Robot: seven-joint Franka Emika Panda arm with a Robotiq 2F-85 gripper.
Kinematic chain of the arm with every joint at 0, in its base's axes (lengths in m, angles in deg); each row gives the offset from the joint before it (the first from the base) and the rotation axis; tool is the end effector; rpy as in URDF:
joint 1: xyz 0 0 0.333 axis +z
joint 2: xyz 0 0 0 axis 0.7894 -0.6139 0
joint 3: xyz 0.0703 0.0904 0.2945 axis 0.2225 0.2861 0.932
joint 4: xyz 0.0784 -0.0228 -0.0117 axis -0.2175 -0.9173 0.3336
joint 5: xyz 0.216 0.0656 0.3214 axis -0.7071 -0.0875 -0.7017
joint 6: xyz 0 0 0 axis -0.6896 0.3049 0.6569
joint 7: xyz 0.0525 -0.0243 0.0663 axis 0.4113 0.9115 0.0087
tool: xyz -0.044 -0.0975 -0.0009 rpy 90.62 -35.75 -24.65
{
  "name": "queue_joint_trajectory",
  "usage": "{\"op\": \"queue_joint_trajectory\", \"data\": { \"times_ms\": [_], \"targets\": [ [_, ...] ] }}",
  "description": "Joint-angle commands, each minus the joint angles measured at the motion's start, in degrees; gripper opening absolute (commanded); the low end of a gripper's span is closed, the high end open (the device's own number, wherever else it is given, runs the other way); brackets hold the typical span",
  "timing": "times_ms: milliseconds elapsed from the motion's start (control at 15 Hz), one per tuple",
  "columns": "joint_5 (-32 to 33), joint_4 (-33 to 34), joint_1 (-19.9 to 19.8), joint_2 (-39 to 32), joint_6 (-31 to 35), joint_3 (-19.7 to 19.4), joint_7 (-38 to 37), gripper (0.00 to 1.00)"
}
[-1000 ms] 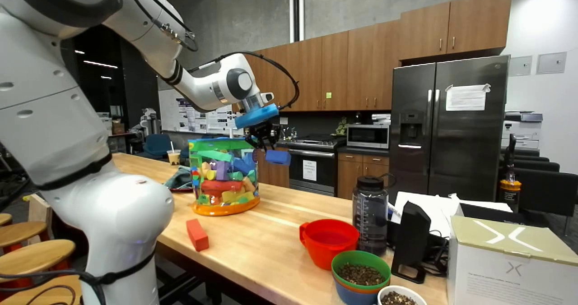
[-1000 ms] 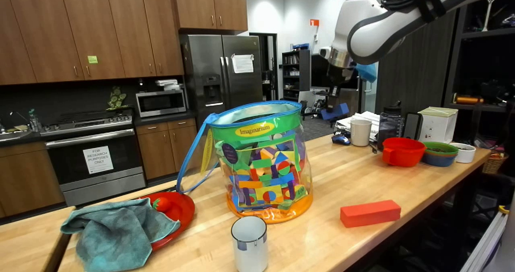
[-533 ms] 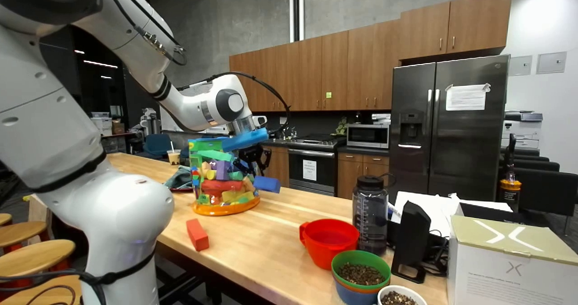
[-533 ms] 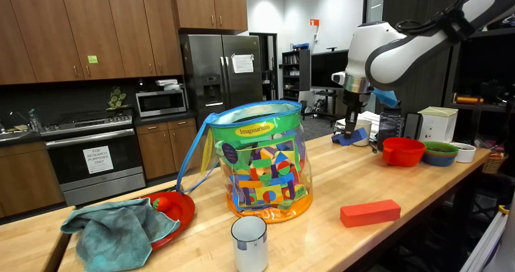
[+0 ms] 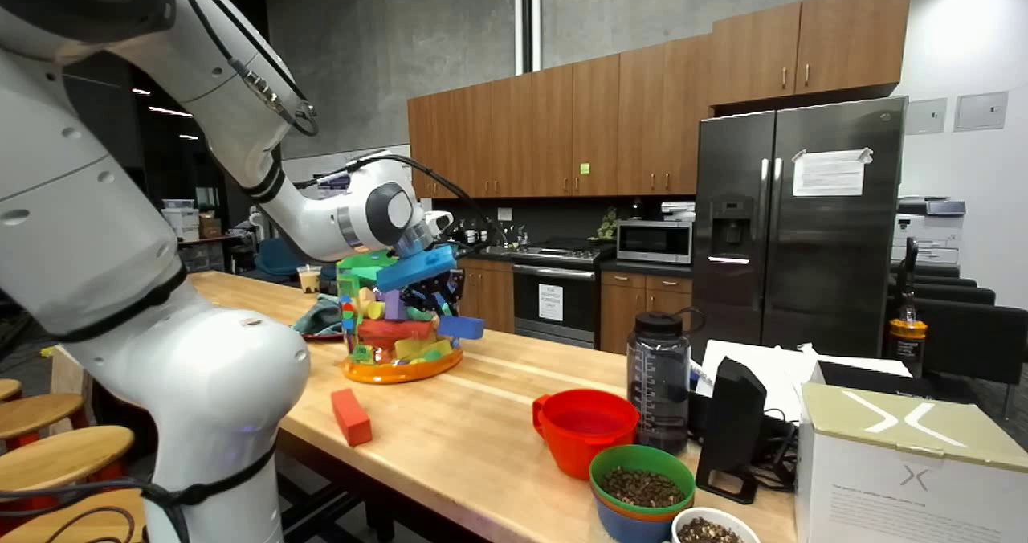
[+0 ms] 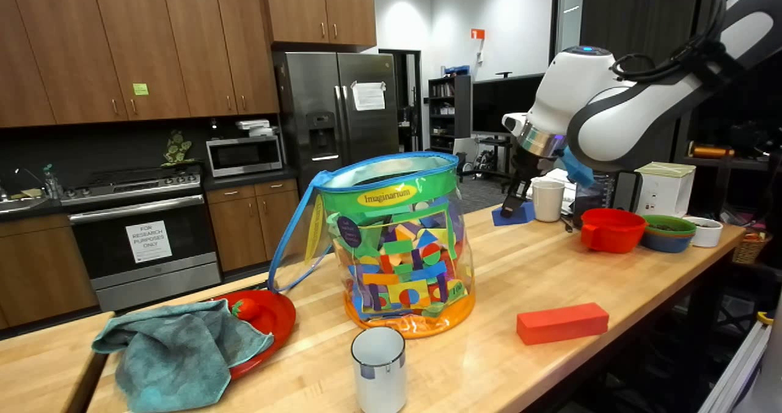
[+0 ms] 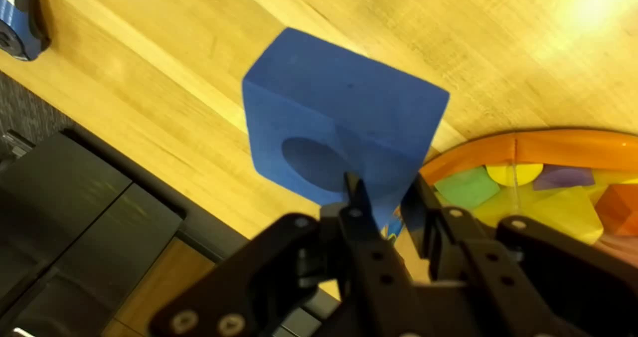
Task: Remove the blue block with a hole at the center from the clear bag and put it on the table
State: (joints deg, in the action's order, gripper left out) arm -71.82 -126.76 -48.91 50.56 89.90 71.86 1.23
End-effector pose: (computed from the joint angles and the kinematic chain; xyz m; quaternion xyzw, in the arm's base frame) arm 0.3837 0.0628 0.4041 0.9285 0.2786 0.2242 0.1003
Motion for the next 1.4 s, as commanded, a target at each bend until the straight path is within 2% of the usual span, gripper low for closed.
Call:
{"op": "queue_joint_trajectory", "data": {
  "times_ms": [0,333,467,600,1000,1267,1333],
  "targets": [
    [2.0,0.1,0.8,-2.7,3.2,3.1,-2.4,0.06],
    [5.2,0.1,0.8,-7.2,5.1,8.8,-4.9,0.06],
    [8.2,0.1,-0.4,-8.7,5.6,10.8,-7.0,0.06],
    [14.1,0.2,-0.9,-10.4,5.8,10.8,-10.9,0.06],
    [33.7,0.2,-2.9,-12.6,4.2,7.3,-22.4,0.06],
    [45.5,0.2,-3.9,-13.3,4.0,3.1,-29.3,0.06],
    [48.0,0.3,-4.1,-13.6,4.2,2.0,-30.7,0.25]
  ]
}}
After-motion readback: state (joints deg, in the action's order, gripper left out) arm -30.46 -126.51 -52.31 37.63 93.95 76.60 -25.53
